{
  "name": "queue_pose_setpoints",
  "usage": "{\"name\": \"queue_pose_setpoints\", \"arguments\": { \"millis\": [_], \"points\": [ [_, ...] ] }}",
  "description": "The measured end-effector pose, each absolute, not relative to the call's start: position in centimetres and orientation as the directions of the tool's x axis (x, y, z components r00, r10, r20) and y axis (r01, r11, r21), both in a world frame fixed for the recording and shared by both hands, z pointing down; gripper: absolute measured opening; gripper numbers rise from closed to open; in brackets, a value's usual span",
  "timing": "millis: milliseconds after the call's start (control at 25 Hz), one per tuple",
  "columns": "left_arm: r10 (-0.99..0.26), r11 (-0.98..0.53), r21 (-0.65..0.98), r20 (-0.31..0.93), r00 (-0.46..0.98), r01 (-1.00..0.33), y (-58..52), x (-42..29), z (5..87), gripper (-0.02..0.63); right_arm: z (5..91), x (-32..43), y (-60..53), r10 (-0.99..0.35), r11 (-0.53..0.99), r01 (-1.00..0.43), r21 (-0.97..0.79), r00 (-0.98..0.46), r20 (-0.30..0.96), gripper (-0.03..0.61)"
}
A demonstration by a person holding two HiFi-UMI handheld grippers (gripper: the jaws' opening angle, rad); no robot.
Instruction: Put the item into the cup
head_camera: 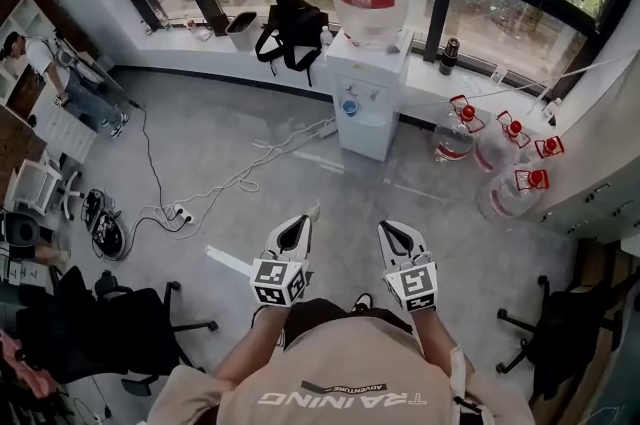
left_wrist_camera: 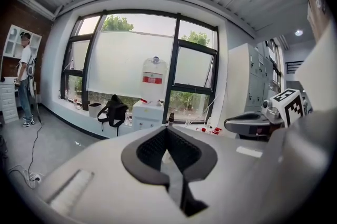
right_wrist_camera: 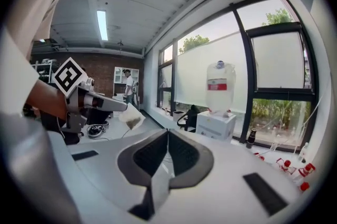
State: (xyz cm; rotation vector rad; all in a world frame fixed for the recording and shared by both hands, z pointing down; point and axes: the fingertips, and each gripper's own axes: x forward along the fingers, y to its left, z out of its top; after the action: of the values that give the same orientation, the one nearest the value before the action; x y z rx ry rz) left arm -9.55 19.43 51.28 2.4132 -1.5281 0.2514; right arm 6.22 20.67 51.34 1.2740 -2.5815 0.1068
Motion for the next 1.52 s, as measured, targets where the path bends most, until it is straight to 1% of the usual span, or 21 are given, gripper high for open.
{"name": "queue_pose_setpoints", "arguments": {
  "millis": [200,320,520,720,1000,1160,1280,1520],
  "points": [
    [-0.854,-0.379,0.147,0.324,0.407,-0.914,18.1,-11.0,52.6,0.008,52.5,4.6,18.6,-0.74,0.638,-0.77,0.009,-0.61,0.283,0.012],
    [-0.849,-0.384,0.157,0.327,0.415,-0.91,16.6,-11.8,53.0,0.008,52.7,3.6,16.7,-0.738,0.641,-0.767,0.024,-0.608,0.292,0.012],
    [-0.836,-0.43,0.15,0.307,0.455,-0.89,12.7,-13.9,51.8,0.008,51.7,1.2,13.4,-0.77,0.605,-0.796,0.034,-0.573,0.279,0.012],
    [-0.801,-0.517,0.148,0.263,0.538,-0.843,8.5,-14.9,50.5,0.008,50.4,-1.0,10.0,-0.802,0.564,-0.823,0.061,-0.53,0.276,0.012],
    [-0.737,-0.594,0.187,0.261,0.623,-0.782,4.8,-16.1,52.6,0.008,50.6,-4.5,8.0,-0.828,0.514,-0.855,0.065,-0.475,0.298,0.012],
    [-0.728,-0.597,0.207,0.266,0.632,-0.775,3.4,-17.0,52.9,0.008,50.3,-4.8,6.9,-0.83,0.501,-0.861,0.092,-0.448,0.331,0.012],
    [-0.74,-0.582,0.213,0.261,0.62,-0.785,2.0,-18.0,52.7,0.008,50.0,-5.1,5.0,-0.833,0.499,-0.861,0.095,-0.446,0.327,0.012],
    [-0.736,-0.577,0.218,0.28,0.617,-0.787,-0.3,-17.8,53.3,0.008,50.7,-4.6,1.5,-0.836,0.494,-0.867,0.071,-0.45,0.313,0.012]
  ]
}}
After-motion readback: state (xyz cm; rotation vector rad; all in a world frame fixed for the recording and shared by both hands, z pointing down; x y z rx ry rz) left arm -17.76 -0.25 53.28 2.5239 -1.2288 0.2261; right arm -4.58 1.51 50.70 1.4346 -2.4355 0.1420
